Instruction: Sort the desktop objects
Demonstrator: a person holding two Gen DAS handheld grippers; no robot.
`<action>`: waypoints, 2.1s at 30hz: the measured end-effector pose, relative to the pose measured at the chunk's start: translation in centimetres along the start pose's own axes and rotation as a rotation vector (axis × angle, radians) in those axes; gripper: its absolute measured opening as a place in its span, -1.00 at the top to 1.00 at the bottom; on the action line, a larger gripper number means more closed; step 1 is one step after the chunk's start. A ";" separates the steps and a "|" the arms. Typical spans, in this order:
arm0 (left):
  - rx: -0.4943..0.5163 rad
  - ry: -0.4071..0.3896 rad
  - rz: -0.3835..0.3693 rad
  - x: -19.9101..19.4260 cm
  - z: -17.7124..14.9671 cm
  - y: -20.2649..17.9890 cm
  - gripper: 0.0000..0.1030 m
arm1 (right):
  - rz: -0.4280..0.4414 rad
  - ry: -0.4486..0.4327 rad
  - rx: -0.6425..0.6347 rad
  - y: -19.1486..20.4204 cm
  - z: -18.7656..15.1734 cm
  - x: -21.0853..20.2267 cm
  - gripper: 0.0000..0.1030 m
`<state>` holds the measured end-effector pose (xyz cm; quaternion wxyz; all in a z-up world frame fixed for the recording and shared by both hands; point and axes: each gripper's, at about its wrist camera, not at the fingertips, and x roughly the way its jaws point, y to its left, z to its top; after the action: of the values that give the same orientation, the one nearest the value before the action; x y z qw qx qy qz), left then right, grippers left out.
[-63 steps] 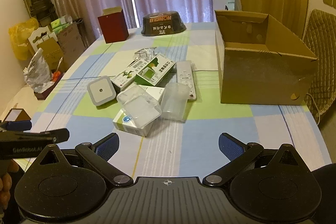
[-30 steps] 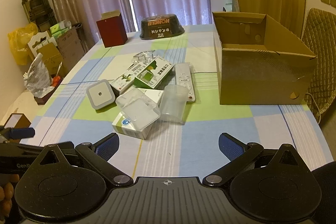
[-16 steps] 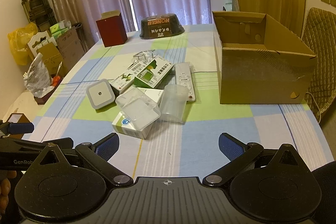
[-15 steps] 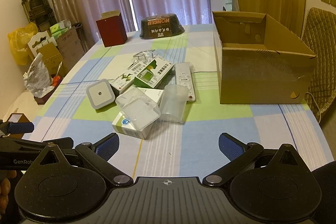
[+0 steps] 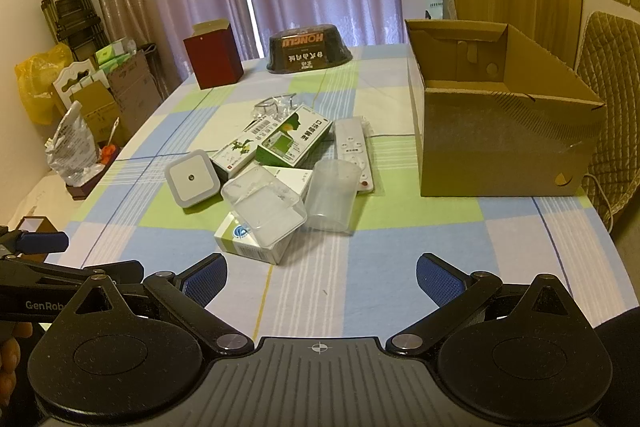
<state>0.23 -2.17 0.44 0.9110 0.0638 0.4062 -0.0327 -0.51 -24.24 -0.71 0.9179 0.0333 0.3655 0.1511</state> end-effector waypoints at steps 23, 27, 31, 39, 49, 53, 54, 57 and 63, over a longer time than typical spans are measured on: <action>0.011 -0.012 -0.028 0.2 0.8 0.5 -0.98 | 0.027 0.016 0.002 -0.1 0.3 0.1 -1.00; 0.021 -0.008 -0.031 0.8 1.4 1.3 -0.98 | 0.084 0.027 -0.006 -0.1 1.2 0.7 -1.00; 0.045 -0.007 -0.029 1.7 2.0 2.3 -0.98 | 0.123 0.027 -0.083 0.6 2.6 2.3 -1.00; 0.108 -0.023 -0.040 4.2 3.8 4.7 -0.98 | 0.175 0.078 -0.356 2.7 4.9 7.7 -0.99; 0.214 -0.047 -0.119 7.4 5.4 5.8 -0.98 | 0.204 0.182 -0.573 4.4 5.4 14.5 -0.59; 0.279 -0.057 -0.153 8.7 5.9 5.7 -0.98 | 0.210 0.222 -0.598 4.6 5.3 15.7 -0.59; 0.301 -0.060 -0.155 9.0 5.9 5.6 -0.98 | 0.214 0.227 -0.599 4.5 5.3 15.9 -0.53; 0.373 -0.072 -0.151 10.1 6.0 5.2 -0.98 | 0.214 0.245 -0.610 4.6 5.0 16.4 -0.29; 0.528 -0.099 -0.116 12.0 5.6 4.1 -0.98 | 0.198 0.229 -0.550 3.8 5.0 16.0 -0.10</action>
<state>12.85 1.02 -4.40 0.8782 0.2739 0.3417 -0.1925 12.93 -15.57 -7.02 0.8262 -0.1979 0.4068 0.3359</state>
